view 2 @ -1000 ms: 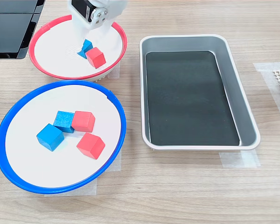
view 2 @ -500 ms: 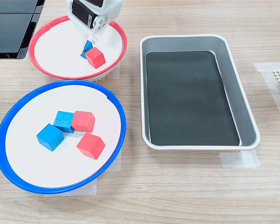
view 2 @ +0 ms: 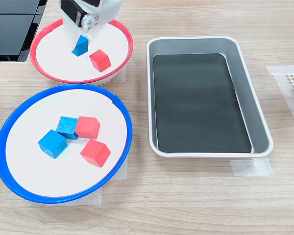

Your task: Resolve any anomalies and move all blocks to matching dishes

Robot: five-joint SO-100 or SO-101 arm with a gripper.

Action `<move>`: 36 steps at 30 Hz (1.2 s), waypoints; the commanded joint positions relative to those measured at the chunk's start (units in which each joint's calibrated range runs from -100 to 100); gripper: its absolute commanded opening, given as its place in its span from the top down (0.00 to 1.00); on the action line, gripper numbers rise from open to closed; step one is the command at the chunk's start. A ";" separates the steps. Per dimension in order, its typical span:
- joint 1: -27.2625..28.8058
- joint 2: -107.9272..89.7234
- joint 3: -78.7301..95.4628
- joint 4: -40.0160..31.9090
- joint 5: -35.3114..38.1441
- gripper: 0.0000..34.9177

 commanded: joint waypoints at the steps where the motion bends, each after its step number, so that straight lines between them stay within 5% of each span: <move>1: -5.20 -8.21 -4.35 3.59 -6.74 0.99; 10: -18.00 -12.39 -0.35 -1.85 -17.53 0.99; 23: -20.35 -0.62 1.57 -12.91 -15.43 0.99; 26: -21.01 -0.03 2.02 -12.25 -14.65 0.83; 28: -21.48 -0.03 1.66 -10.27 -14.55 0.60; 36: -21.20 -3.35 1.11 -2.93 -14.75 0.54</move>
